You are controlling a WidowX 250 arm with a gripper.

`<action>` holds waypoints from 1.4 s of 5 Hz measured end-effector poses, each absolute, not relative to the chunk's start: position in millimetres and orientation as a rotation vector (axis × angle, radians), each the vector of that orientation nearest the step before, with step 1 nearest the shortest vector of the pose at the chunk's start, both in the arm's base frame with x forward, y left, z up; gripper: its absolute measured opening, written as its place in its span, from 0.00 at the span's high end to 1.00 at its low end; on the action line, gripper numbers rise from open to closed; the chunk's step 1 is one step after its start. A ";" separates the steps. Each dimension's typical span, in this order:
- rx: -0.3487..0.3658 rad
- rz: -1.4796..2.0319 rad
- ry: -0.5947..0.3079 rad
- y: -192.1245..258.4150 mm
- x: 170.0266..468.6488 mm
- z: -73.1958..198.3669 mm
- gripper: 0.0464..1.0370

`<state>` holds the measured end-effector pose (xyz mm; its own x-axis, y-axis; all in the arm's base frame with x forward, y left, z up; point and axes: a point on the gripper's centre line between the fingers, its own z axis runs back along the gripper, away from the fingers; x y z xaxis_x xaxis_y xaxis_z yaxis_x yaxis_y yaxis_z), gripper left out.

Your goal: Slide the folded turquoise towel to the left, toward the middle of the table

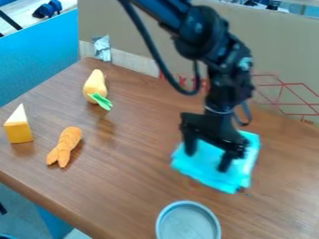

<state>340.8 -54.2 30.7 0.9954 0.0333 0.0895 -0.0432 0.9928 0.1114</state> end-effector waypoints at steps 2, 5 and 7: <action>0.180 0.150 -0.085 1.8 324.1 44.7 0.04; 0.069 0.138 -0.198 5.1 312.8 76.1 0.04; -0.039 -0.019 -0.332 -40.3 293.8 129.5 0.04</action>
<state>293.8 -40.3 129.5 0.9452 -0.0122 0.3263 0.0251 0.9991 -0.0354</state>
